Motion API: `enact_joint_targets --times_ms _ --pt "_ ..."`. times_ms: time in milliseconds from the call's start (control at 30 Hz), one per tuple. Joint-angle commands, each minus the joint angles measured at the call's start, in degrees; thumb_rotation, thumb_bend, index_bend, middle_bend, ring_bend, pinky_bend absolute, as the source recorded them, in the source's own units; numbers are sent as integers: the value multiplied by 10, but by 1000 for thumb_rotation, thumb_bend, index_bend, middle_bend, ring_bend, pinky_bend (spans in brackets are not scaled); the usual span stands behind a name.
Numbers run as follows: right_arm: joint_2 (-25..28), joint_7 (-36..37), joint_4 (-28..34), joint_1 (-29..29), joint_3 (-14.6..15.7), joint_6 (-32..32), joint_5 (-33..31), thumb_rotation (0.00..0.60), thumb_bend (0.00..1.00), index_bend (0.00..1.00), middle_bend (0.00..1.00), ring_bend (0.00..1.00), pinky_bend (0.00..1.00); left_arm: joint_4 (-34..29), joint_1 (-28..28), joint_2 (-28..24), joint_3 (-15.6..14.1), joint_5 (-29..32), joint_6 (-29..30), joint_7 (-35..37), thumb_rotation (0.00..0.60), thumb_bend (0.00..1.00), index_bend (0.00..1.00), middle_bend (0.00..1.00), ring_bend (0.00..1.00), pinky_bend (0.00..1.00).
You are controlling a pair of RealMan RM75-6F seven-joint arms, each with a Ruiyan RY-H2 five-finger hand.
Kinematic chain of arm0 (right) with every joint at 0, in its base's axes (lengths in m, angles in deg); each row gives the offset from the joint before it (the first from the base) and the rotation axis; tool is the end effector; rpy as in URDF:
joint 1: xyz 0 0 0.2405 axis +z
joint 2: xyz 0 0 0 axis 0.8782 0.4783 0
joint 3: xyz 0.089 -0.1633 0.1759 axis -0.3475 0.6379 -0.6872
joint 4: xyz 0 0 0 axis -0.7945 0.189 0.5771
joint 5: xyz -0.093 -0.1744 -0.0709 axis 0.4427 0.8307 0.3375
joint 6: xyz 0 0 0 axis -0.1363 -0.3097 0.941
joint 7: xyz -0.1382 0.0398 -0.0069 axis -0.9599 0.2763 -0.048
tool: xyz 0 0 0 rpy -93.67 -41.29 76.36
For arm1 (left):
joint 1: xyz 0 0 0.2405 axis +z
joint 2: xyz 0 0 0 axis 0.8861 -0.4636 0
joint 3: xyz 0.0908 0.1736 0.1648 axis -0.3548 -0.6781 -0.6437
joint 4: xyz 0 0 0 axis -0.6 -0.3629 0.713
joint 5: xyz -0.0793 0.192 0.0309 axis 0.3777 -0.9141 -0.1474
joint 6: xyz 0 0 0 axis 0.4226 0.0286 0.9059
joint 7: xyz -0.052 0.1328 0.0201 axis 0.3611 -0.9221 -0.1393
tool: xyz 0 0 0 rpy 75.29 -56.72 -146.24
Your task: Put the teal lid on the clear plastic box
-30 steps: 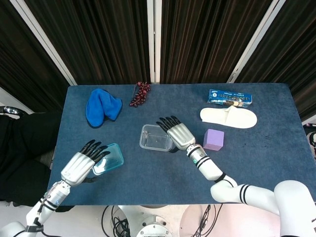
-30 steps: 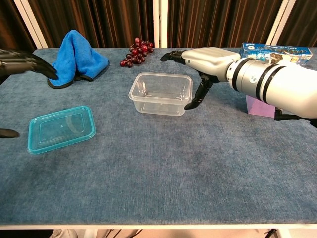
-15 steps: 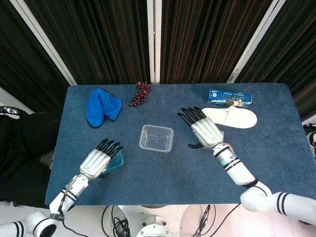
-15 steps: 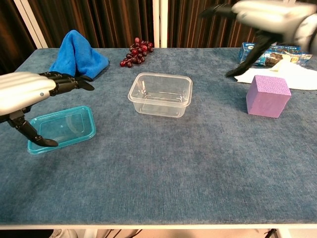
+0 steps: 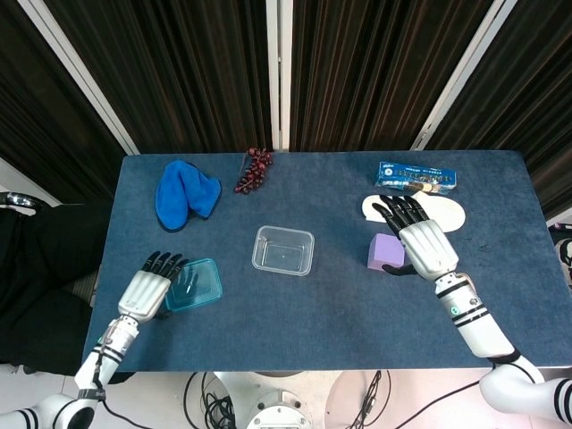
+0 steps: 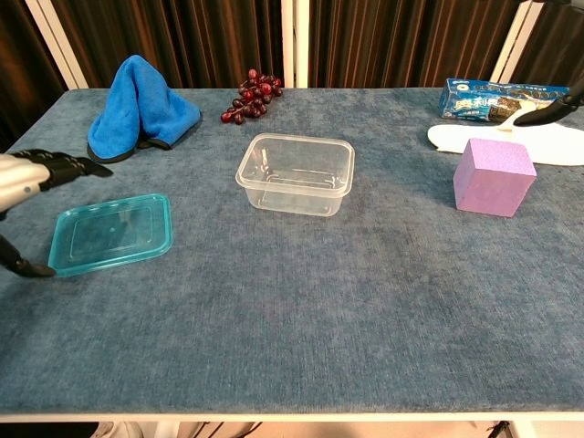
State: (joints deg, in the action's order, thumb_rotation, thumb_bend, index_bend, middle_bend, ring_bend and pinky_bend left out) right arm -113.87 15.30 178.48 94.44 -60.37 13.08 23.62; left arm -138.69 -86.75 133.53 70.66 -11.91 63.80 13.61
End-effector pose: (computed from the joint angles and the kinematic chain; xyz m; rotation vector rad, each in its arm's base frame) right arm -0.1887 -0.3166 0.1044 1.7547 -0.8511 1.0435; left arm -0.2496 0.2613 0.0085 -1.8607 -0.8429 -0.7387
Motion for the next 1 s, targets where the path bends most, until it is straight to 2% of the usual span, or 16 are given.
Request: enact_joint_targets --times_ms 33,500,633,767,1000 --pt "1 9 -1 -8 2 -10 7 600 0 0 0 0 0 12 -4 0 9 9 0 4 600 0 71 32 0 19" --pt "15 31 3 -48 9 -47 22 600 0 0 0 0 0 112 -62 45 56 60 -52 -6 600 0 71 32 0 18" --pt "19 38 4 -57 9 -55 24 600 0 0 0 0 0 143 -80 60 64 74 -62 -40 600 0 70 31 0 18" --pt "21 45 1 -64 10 -59 26 600 0 0 0 0 0 138 -81 57 71 97 -63 -46 600 0 71 31 0 18" --pt "17 49 -6 -66 9 -50 26 600 0 0 0 0 0 116 -63 29 57 105 -48 -45 600 0 71 31 0 17"
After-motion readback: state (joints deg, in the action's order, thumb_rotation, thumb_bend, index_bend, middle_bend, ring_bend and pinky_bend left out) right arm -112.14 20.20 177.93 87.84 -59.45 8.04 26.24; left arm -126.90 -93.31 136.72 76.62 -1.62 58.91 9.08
